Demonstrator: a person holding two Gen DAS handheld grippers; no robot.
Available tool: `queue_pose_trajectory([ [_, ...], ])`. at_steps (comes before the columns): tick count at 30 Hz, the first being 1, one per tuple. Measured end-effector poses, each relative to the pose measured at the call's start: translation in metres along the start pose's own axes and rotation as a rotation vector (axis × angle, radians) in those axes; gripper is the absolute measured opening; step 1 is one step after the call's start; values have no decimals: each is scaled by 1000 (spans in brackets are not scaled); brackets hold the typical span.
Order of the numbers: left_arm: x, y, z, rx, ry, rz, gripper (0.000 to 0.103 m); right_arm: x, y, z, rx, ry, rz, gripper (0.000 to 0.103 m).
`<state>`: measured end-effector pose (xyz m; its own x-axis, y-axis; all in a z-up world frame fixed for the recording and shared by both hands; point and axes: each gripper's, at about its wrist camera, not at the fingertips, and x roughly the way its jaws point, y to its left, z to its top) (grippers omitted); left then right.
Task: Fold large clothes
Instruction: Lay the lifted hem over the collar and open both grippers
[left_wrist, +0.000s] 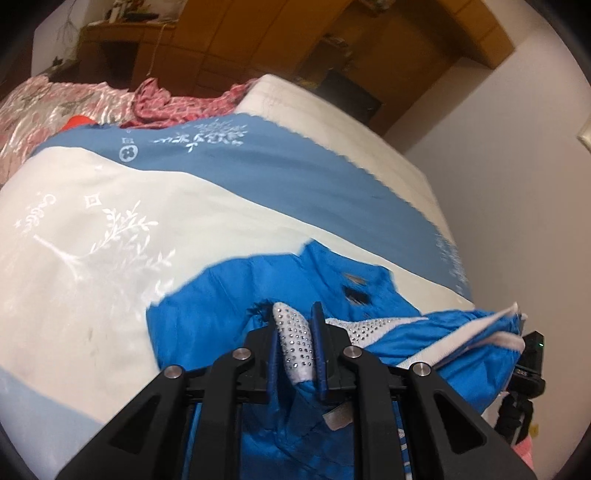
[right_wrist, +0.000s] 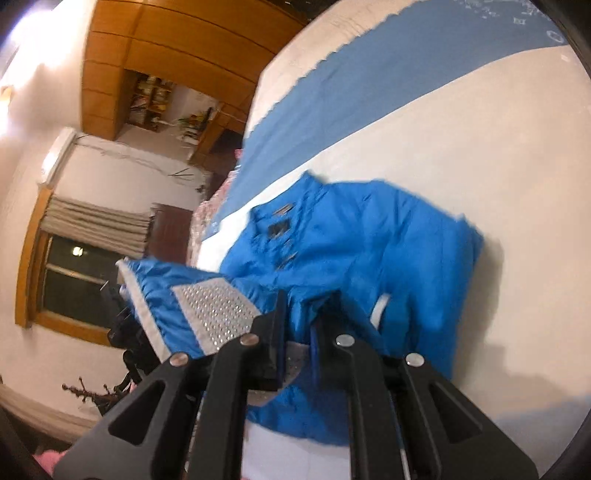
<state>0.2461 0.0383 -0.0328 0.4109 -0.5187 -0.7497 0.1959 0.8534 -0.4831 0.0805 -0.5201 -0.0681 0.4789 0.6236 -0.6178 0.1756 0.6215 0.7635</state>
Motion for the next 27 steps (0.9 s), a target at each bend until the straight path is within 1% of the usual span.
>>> queue_pose_trajectory([
  [3,39,11,15,-20,34,58,17,23,-18,22,37,20,-45,9],
  [5,64,20,22,-38,66,88,18,37,-33,29,68,39,-79,10],
  [8,96,33,25,-57,113,110,18,50,-53,33,118,54,-71,10],
  [10,107,37,25,-63,126,108,19,49,-58,32,126,53,-58,11],
  [11,109,38,25,-63,129,103,20,47,-59,32,125,54,-52,14],
  [14,105,39,26,-62,137,78,21,38,-57,29,125,58,-43,17],
  [16,97,40,25,-60,142,54,24,29,-54,27,121,55,-21,23],
  [17,91,40,24,-55,144,43,28,24,-51,24,116,51,-10,29],
  [18,85,40,23,-52,143,32,33,18,-48,21,105,48,-2,41],
  [19,74,40,21,-51,134,21,36,14,-45,20,94,44,-1,48],
  [20,62,41,17,-45,110,29,50,7,-39,15,67,27,-14,65],
  [21,53,40,15,-36,89,45,62,-1,-33,11,33,8,-40,76],
  [22,41,40,10,-16,63,69,63,-5,-27,8,4,-3,-57,76],
  [23,34,39,5,9,53,90,63,-8,-21,2,-32,-2,-81,76],
  [25,30,36,-7,54,72,132,63,-7,-15,-3,-76,13,-144,76],
  [26,30,34,-13,73,82,146,63,-2,-12,-8,-106,27,-200,76],
  [27,32,32,-19,93,91,157,63,4,-11,-10,-123,39,-235,76],
])
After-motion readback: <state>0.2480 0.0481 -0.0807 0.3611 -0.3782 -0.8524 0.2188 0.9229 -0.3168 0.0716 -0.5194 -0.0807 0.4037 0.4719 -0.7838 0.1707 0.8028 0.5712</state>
